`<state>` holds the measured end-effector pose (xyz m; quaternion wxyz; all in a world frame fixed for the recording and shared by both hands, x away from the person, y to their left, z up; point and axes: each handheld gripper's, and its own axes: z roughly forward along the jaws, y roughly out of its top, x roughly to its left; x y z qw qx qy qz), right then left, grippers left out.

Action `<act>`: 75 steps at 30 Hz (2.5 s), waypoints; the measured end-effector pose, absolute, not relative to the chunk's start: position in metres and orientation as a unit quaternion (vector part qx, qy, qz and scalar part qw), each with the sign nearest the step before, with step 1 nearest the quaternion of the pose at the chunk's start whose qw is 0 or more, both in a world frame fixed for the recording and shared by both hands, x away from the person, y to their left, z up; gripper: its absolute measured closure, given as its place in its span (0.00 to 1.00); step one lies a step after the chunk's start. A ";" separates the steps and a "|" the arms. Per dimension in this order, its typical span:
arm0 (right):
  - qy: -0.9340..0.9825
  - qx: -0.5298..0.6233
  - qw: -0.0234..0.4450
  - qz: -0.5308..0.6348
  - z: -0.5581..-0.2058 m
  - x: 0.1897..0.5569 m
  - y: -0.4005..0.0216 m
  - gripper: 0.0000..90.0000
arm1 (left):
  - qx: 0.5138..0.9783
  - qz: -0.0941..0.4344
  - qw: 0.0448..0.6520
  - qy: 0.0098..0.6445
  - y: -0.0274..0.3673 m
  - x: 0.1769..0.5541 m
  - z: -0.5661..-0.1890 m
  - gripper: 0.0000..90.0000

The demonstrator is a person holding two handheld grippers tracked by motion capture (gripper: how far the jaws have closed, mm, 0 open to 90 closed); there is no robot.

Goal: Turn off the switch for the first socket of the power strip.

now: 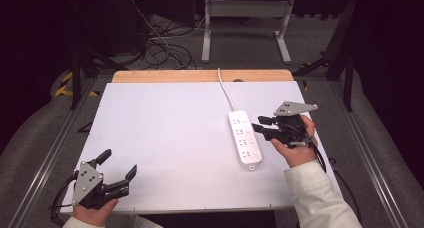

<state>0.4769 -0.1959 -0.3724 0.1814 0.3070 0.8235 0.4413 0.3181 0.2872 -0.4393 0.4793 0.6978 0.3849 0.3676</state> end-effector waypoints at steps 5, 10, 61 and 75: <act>0.825 0.319 0.156 0.439 -0.370 0.488 -0.196 0.90 | 0.698 0.367 0.480 0.385 0.287 0.318 -0.439 0.15; 0.826 0.326 0.159 0.432 -0.368 0.500 -0.192 1.00 | 0.698 0.367 0.480 0.384 0.287 0.318 -0.439 0.15; 0.831 0.394 0.159 0.359 -0.451 0.577 -0.163 1.00 | 0.700 0.362 0.478 0.387 0.287 0.320 -0.441 0.15; 0.835 0.386 0.170 0.354 -0.454 0.575 -0.159 1.00 | 0.702 0.362 0.476 0.386 0.287 0.320 -0.441 0.15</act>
